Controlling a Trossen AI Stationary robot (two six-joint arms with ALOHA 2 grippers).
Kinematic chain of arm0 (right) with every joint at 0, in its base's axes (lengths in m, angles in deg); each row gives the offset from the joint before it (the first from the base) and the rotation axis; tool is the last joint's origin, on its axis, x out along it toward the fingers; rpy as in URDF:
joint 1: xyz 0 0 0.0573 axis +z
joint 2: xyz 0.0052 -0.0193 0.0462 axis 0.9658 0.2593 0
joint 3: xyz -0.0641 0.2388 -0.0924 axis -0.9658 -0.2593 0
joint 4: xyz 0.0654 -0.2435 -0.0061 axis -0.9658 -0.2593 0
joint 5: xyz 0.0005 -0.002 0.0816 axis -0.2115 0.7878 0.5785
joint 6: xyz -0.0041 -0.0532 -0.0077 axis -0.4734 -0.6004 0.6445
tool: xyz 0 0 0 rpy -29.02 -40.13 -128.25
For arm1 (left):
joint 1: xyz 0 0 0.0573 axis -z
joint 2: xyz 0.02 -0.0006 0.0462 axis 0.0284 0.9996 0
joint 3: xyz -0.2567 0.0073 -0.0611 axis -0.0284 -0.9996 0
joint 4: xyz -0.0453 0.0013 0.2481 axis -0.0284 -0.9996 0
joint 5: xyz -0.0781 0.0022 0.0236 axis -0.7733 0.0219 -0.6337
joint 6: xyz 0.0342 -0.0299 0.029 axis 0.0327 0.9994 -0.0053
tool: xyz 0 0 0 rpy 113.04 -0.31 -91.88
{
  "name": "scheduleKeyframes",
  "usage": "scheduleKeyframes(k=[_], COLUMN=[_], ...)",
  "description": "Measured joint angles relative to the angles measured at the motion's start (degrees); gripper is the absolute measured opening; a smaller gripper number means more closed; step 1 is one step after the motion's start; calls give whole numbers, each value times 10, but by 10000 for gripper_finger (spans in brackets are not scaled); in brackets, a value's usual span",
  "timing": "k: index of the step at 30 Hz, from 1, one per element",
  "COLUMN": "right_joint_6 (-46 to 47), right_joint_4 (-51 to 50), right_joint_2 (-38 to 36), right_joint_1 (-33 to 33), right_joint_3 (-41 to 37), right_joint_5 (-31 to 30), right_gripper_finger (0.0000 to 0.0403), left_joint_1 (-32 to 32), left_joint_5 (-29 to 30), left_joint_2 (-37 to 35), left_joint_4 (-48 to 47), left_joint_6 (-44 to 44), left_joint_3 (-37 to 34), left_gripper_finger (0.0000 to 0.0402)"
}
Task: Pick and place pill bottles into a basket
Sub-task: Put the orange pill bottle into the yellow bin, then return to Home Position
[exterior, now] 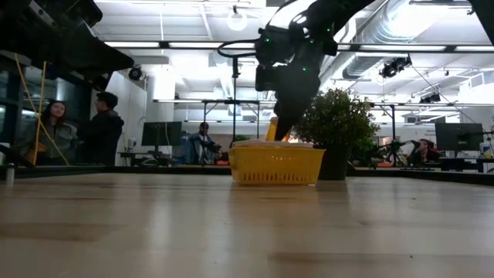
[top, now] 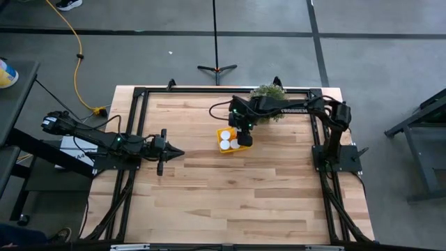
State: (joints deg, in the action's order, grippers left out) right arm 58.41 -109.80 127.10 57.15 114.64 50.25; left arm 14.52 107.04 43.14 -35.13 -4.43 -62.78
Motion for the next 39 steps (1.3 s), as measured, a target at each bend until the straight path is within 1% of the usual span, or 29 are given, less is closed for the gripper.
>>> scheduleKeyframes(k=[3, 11, 15, 20, 23, 29, 33, 39], right_joint_6=[5, 15, 15, 15, 7, -6, -23, -27], right_joint_4=[-3, -13, -18, -18, -17, -13, -13, -18], right_joint_2=[0, 0, 0, 0, 0, 0, -1, -1], right_joint_1=[1, 14, 15, 15, 15, 13, 13, 9], right_joint_3=[0, 0, 0, 0, 0, 0, 0, 0], right_joint_5=[1, -11, -25, -22, -14, -25, -42, -46], right_gripper_finger=[211, 221, 237, 253, 254, 255, 255, 255], left_joint_1=[0, 0, 0, 0, 0, 0, 0, 0], left_joint_5=[0, 0, 0, 2, 2, 2, 2, 2], left_joint_2=[0, 0, 0, 0, 0, 0, 0, 0], left_joint_4=[0, 0, 0, 0, 0, 0, 0, 0], left_joint_6=[0, 0, 0, 0, 0, 0, 0, 0], left_joint_3=[0, 0, 0, 0, 0, 0, 0, 0], left_gripper_finger=[46, 46, 46, 46, 46, 46, 46, 46])
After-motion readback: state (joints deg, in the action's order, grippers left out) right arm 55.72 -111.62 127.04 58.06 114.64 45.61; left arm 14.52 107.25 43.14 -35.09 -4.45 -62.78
